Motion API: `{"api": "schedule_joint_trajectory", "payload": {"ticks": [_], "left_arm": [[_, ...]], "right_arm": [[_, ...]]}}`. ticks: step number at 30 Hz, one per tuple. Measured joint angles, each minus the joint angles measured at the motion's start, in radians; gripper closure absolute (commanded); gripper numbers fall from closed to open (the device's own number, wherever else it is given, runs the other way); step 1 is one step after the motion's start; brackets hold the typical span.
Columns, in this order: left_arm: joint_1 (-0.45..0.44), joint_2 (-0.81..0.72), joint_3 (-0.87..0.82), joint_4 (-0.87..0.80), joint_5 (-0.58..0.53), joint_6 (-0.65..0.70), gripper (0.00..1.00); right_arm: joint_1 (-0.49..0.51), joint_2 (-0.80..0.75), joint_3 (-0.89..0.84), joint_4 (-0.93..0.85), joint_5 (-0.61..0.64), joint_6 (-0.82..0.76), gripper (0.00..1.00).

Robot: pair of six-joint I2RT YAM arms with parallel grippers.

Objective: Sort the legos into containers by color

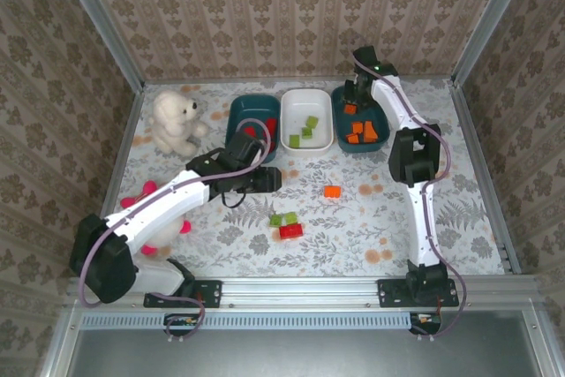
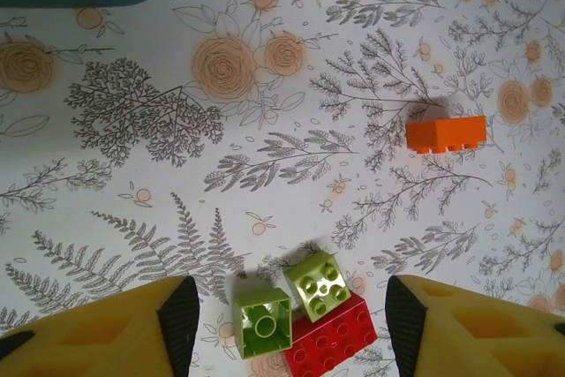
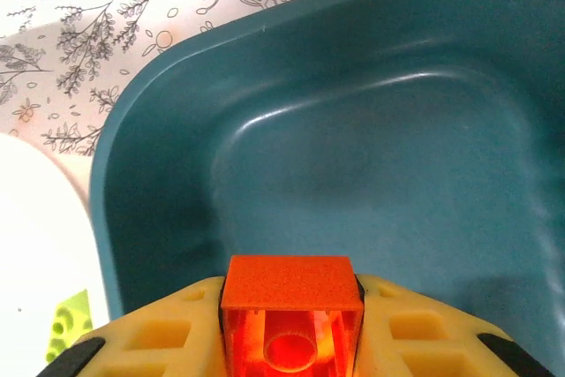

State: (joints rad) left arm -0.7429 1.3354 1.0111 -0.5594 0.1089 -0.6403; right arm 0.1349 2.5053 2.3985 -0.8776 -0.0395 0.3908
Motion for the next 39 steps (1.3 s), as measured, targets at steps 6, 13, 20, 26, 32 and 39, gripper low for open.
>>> {"api": "schedule_joint_trajectory", "payload": {"ticks": [6, 13, 20, 26, 32, 39], "left_arm": [[-0.042, 0.043, 0.033, -0.024, 0.016, 0.074, 0.38], [-0.15, 0.124, 0.074, -0.093, 0.056, 0.217, 0.39], [-0.236, 0.186, 0.093, -0.165, 0.103, 0.333, 0.42], [-0.292, 0.234, 0.104, -0.193, 0.108, 0.376, 0.41], [-0.312, 0.275, 0.104, -0.2, 0.086, 0.385, 0.37], [-0.317, 0.336, 0.114, -0.208, 0.045, 0.406, 0.36]], "right_arm": [[-0.006, 0.066, 0.031, -0.025, -0.055, 0.001, 0.63], [-0.006, 0.074, 0.042, -0.053, -0.066, 0.003, 0.32], [-0.004, 0.026, 0.043, -0.083, -0.061, -0.003, 0.28], [0.027, -0.315, -0.181, -0.032, -0.034, 0.003, 0.24], [0.092, -0.822, -0.631, 0.109, -0.031, 0.059, 0.22], [0.085, -1.131, -1.022, 0.134, -0.042, 0.131, 0.21]]}}
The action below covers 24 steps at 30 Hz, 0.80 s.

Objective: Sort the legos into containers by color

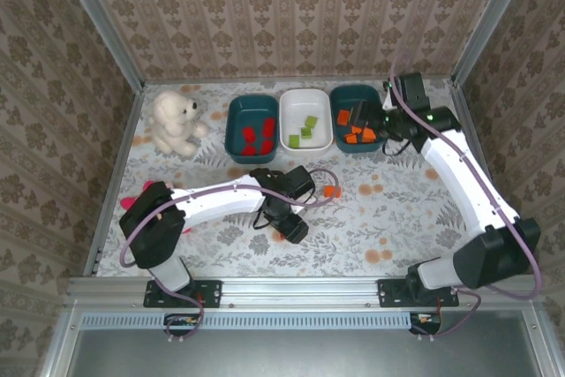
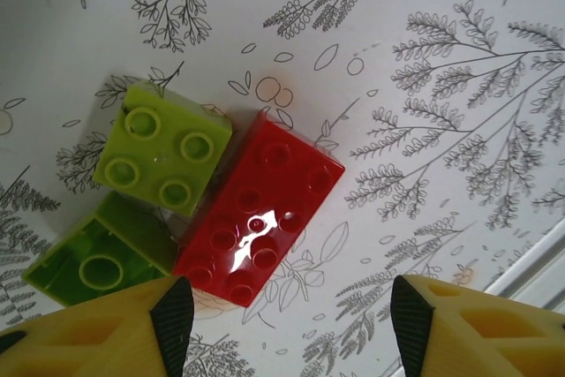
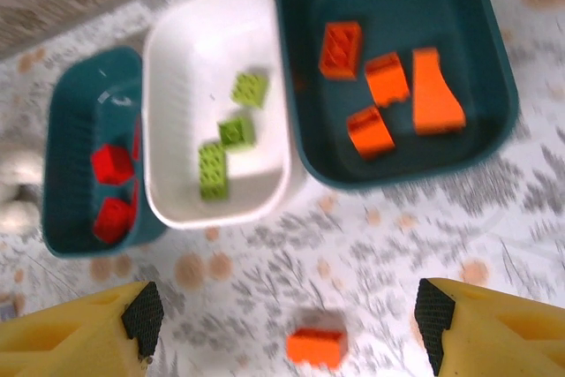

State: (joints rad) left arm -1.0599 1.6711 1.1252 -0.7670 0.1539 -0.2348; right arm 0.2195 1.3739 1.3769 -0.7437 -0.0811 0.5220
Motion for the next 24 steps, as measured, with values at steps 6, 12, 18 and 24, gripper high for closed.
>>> {"api": "schedule_joint_trajectory", "payload": {"ticks": [6, 12, 18, 24], "left_arm": [[-0.002, 0.047, 0.023, -0.01, -0.031, 0.019, 0.35], [-0.02, 0.089, 0.067, -0.019, -0.057, 0.03, 0.37], [-0.046, 0.121, 0.073, -0.043, -0.077, 0.03, 0.37], [-0.052, 0.121, 0.073, -0.051, -0.104, 0.029, 0.37]], "right_arm": [[-0.001, -0.16, -0.114, -0.051, -0.003, 0.033, 0.21], [-0.002, -0.229, -0.116, -0.072, -0.002, 0.04, 0.21], [-0.014, -0.227, -0.116, -0.097, -0.003, 0.039, 0.21], [-0.019, -0.226, -0.116, -0.099, -0.008, 0.039, 0.21]]}}
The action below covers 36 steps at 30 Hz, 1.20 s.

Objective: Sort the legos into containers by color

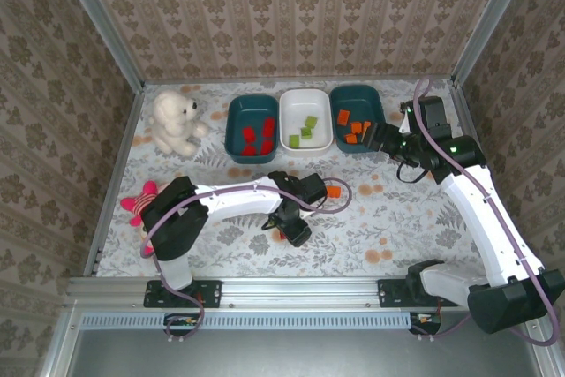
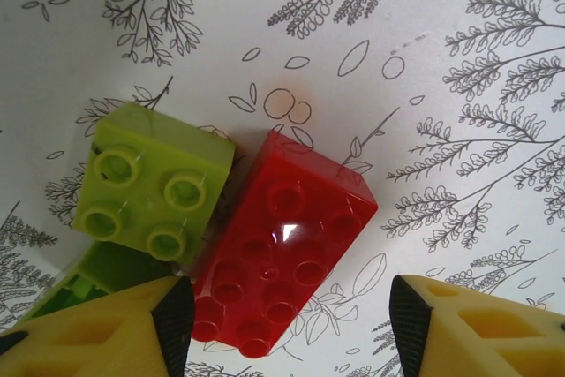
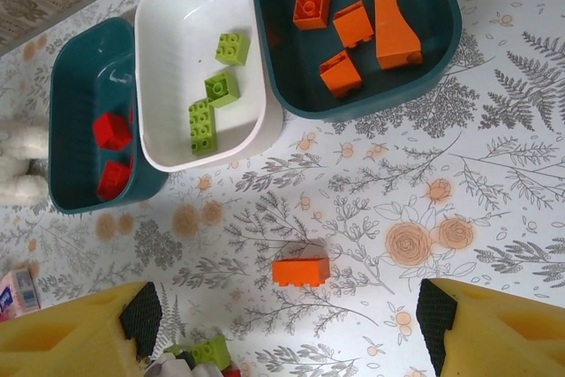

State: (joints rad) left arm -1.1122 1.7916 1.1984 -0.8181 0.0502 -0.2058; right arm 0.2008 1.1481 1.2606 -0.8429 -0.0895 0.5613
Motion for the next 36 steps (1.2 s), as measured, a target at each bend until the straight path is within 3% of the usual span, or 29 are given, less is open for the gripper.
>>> {"api": "schedule_joint_trajectory", "payload": {"ticks": [12, 17, 25, 36], "left_arm": [[-0.047, 0.01, 0.0, -0.013, -0.002, -0.004, 0.43], [-0.049, 0.01, 0.0, -0.013, -0.005, -0.01, 0.41], [-0.058, -0.013, 0.0, -0.022, -0.104, -0.023, 0.38], [-0.059, -0.031, 0.0, -0.02, -0.116, -0.018, 0.42]], "right_arm": [[0.0, 0.013, 0.0, -0.003, -0.002, -0.001, 0.21], [0.0, 0.013, -0.002, -0.003, -0.002, -0.001, 0.21], [0.0, 0.013, -0.027, -0.004, -0.007, 0.0, 0.21], [0.0, 0.003, -0.04, -0.014, -0.024, 0.0, 0.2]]}}
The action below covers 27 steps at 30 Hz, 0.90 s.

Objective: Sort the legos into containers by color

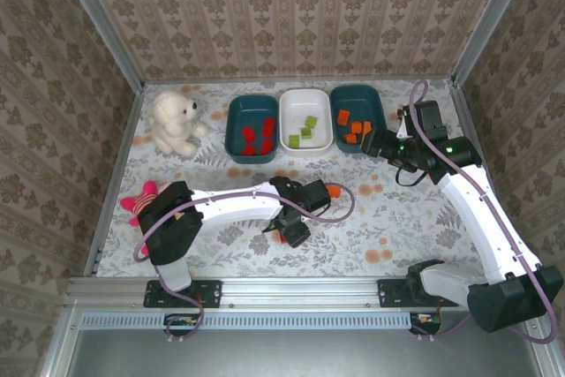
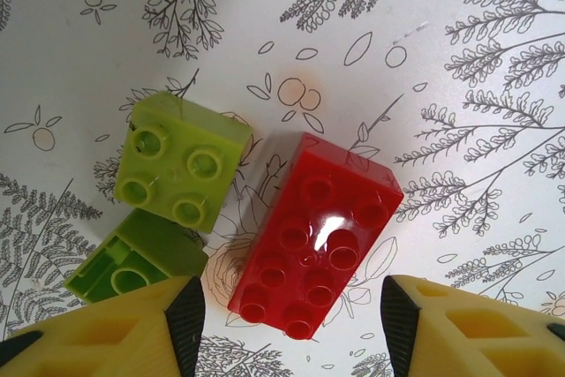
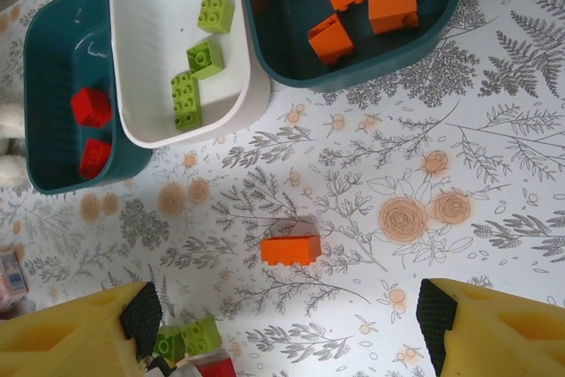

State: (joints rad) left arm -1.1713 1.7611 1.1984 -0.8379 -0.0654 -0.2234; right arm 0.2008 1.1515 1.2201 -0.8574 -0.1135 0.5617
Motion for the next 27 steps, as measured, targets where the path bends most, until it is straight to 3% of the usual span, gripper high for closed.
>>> {"api": "schedule_joint_trajectory", "payload": {"ticks": [11, 19, 24, 27], "left_arm": [[0.0, 0.085, 0.0, 0.0, 0.008, 0.012, 0.43], [-0.021, 0.109, 0.0, 0.006, 0.023, 0.027, 0.59], [-0.028, 0.11, 0.008, -0.005, 0.015, 0.026, 0.75], [-0.03, 0.109, 0.011, -0.007, 0.012, 0.021, 0.79]], "right_arm": [[0.0, -0.124, -0.088, -0.003, -0.149, 0.071, 0.19], [0.0, -0.23, -0.163, -0.042, -0.208, 0.128, 0.19], [0.0, -0.249, -0.219, -0.011, -0.312, 0.168, 0.19], [0.0, -0.251, -0.227, -0.01, -0.351, 0.179, 0.19]]}}
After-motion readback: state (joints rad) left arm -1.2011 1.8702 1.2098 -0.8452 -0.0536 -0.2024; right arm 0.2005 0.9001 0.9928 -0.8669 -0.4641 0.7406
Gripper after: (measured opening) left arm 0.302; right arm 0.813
